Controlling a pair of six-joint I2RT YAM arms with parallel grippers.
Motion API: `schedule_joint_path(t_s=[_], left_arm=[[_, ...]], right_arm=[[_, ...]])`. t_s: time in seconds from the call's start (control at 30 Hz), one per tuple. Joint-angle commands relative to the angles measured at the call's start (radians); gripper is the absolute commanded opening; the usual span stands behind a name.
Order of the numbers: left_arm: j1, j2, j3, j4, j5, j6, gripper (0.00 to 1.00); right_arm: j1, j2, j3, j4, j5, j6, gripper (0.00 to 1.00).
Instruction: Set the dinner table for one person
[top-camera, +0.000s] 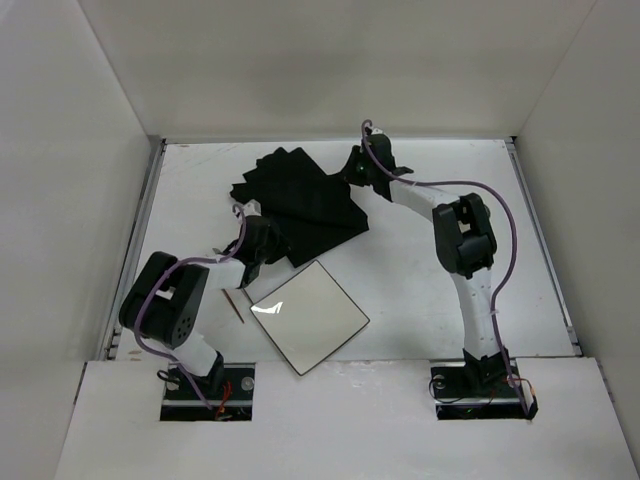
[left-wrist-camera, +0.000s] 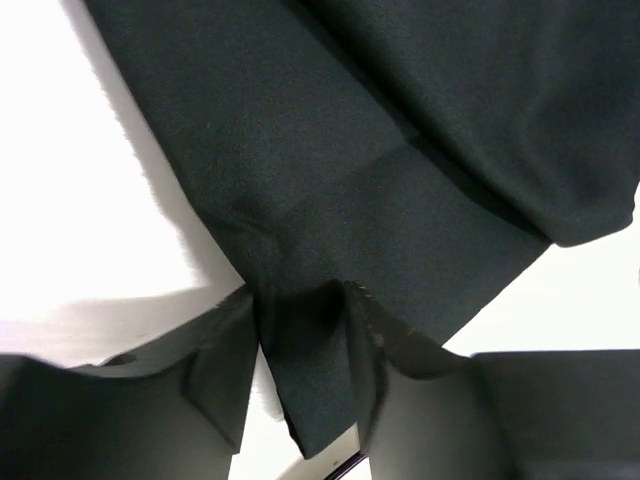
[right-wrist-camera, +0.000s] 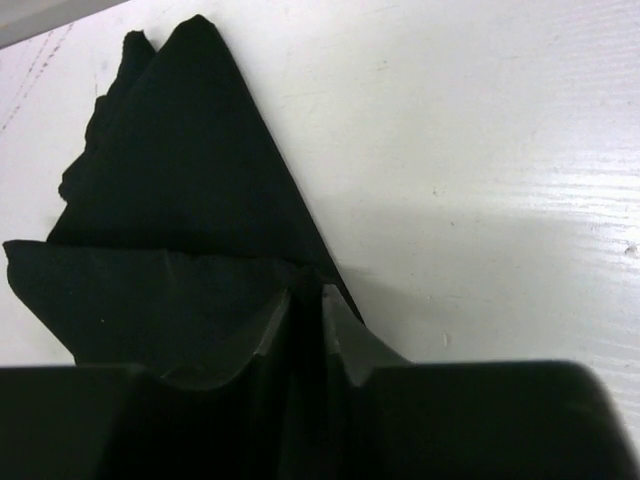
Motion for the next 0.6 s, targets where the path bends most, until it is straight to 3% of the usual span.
schedule_joint_path(t_s=[0.0, 0.13, 0.2, 0.57], left_arm=[[-0.029, 0.069, -0.019, -0.109, 0.027, 0.009, 0.33], [-0.016, 0.089, -0.019, -0.061, -0.027, -0.013, 0.13], [0.006, 0.075, -0.031, -0.038, -0.061, -0.039, 0.09], [0.117, 0.024, -0.063, -0.026, -0.134, -0.053, 0.04]], right_arm=[[0.005, -0.001, 0.037, 0.022, -0.006, 0.018, 0.17], [0.005, -0.083, -0.050, 0.106, 0.014, 0.073, 0.08], [-0.017, -0.151, -0.122, 0.164, 0.034, 0.116, 0.06], [-0.300, -0.627, -0.788, 0.355, 0.192, 0.280, 0.06]])
